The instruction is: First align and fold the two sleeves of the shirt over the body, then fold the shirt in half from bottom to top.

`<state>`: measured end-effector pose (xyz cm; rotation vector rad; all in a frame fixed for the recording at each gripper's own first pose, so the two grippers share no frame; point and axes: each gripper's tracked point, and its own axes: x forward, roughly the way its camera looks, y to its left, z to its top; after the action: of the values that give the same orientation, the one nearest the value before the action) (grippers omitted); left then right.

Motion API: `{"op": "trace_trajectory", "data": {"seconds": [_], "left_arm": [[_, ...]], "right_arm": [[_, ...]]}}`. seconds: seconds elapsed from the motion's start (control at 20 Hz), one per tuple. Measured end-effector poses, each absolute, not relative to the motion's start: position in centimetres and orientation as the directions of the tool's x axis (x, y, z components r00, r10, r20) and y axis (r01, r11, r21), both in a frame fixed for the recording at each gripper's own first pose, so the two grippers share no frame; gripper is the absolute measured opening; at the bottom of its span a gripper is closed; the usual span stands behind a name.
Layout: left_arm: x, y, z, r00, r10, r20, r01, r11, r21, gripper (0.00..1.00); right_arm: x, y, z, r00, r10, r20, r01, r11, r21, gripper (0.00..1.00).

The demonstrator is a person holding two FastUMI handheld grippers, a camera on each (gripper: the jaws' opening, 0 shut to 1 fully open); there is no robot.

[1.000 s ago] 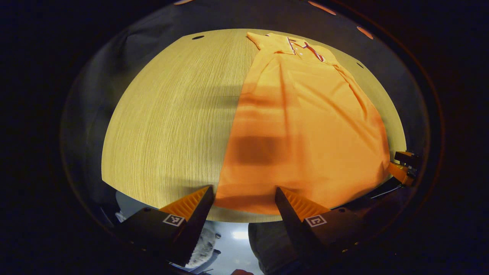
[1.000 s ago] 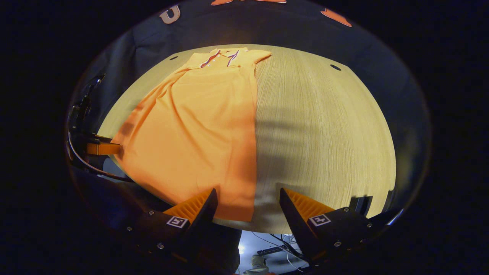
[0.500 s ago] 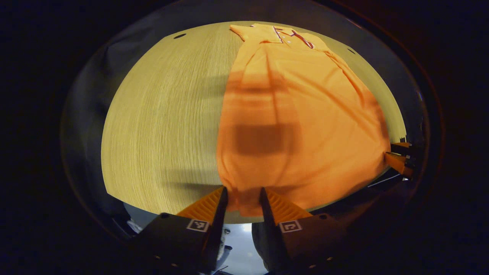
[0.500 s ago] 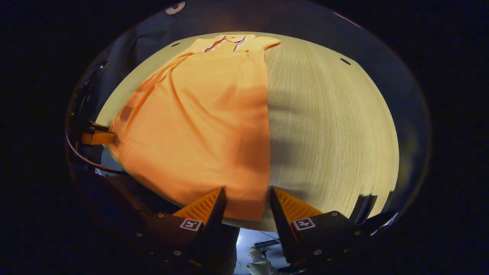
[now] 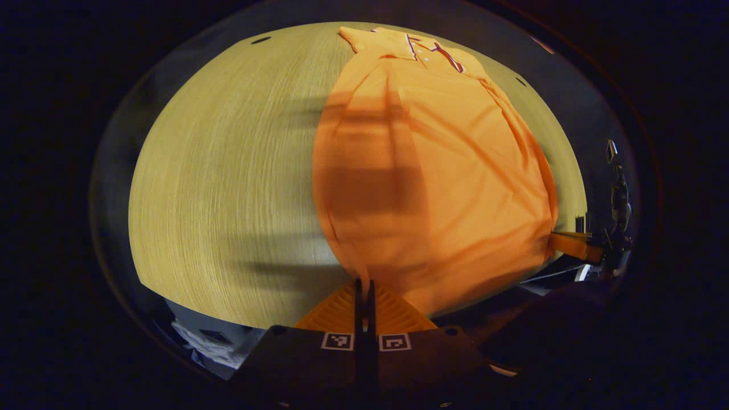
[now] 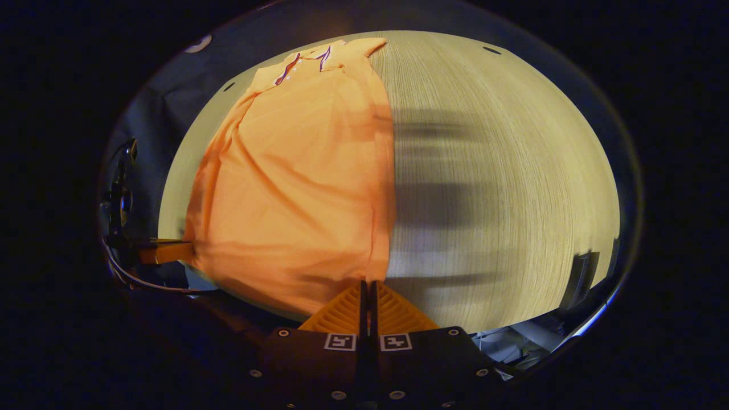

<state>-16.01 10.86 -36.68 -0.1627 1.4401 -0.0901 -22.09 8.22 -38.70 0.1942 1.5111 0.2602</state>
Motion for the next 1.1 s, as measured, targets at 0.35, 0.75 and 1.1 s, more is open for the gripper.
{"op": "trace_trajectory", "data": {"seconds": [0.35,0.75,1.1], "left_arm": [[-9.9,10.5,-32.5,0.212,-0.237,-0.948,0.015,0.971,-0.240,0.01],[-0.4,10.3,-29.6,0.293,-0.294,-0.910,0.070,0.956,-0.286,0.01],[8.7,11.7,-28.5,0.327,-0.299,-0.897,0.105,0.954,-0.280,0.01]], "right_arm": [[-16.7,9.0,-35.4,0.135,0.326,-0.936,0.067,0.939,0.337,0.01],[-7.8,10.1,-32.8,0.257,0.360,-0.897,0.115,0.910,0.399,0.00],[-0.6,11.1,-32.7,0.295,0.360,-0.885,0.082,0.913,0.399,0.01]]}}
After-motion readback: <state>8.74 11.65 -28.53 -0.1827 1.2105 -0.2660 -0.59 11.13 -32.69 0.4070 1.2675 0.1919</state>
